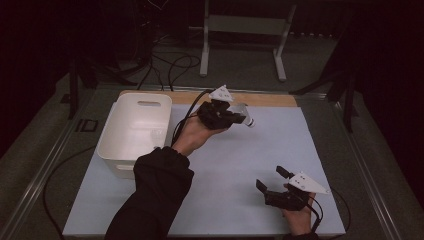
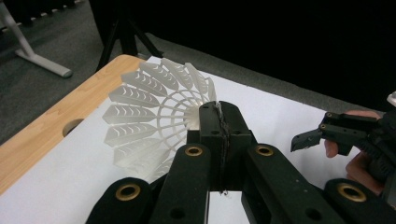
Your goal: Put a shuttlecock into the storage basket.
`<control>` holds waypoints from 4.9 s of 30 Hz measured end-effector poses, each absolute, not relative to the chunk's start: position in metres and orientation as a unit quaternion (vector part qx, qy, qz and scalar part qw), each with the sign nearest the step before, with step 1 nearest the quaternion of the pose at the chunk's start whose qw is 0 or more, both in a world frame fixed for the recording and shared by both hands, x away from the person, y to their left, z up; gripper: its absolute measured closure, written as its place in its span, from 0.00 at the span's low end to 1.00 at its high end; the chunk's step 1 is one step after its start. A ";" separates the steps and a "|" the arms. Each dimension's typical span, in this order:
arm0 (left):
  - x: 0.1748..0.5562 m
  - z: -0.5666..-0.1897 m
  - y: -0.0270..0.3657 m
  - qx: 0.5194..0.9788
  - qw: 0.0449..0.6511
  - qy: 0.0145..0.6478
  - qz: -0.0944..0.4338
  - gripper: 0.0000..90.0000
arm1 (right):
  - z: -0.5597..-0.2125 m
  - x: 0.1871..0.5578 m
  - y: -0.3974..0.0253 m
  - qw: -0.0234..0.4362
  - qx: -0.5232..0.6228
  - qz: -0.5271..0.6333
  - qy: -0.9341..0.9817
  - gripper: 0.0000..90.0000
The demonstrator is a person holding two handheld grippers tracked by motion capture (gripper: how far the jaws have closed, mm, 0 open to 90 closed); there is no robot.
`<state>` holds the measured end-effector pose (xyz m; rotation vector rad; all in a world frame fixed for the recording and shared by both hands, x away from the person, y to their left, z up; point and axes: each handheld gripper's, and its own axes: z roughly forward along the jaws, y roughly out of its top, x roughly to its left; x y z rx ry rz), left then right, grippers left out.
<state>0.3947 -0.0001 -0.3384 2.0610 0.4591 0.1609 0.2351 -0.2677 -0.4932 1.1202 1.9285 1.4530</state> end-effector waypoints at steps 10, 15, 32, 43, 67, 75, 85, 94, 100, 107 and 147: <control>0.395 -0.336 0.005 0.848 0.492 0.188 0.063 1.00 | -0.493 0.235 -0.268 0.238 0.408 0.532 0.702 0.09; 0.394 -0.334 0.007 0.847 0.493 0.188 0.064 1.00 | -0.493 0.235 -0.268 0.239 0.409 0.532 0.702 0.09; 0.393 -0.326 0.015 0.848 0.490 0.189 0.070 1.00 | -0.493 0.235 -0.268 0.239 0.410 0.531 0.702 0.09; 0.391 -0.320 0.017 0.849 0.490 0.186 0.075 1.00 | -0.493 0.235 -0.268 0.238 0.409 0.533 0.701 0.09; 0.392 -0.316 0.027 0.846 0.488 0.196 0.084 1.00 | -0.493 0.235 -0.267 0.236 0.410 0.534 0.701 0.09; 0.392 -0.315 0.029 0.846 0.487 0.199 0.085 1.00 | -0.493 0.235 -0.267 0.236 0.410 0.533 0.701 0.09; 0.392 -0.313 0.034 0.845 0.488 0.201 0.088 1.00 | -0.493 0.235 -0.268 0.238 0.410 0.533 0.701 0.09; 0.393 -0.312 0.037 0.844 0.488 0.204 0.091 1.00 | -0.493 0.235 -0.268 0.237 0.410 0.533 0.701 0.09; 0.393 -0.311 0.040 0.843 0.488 0.204 0.093 1.00 | -0.493 0.235 -0.268 0.237 0.410 0.534 0.701 0.09; 0.392 -0.311 0.042 0.843 0.488 0.206 0.094 1.00 | -0.493 0.235 -0.268 0.237 0.409 0.534 0.701 0.09; 0.391 -0.305 0.064 0.843 0.483 0.214 0.104 1.00 | -0.493 0.235 -0.268 0.238 0.408 0.534 0.701 0.09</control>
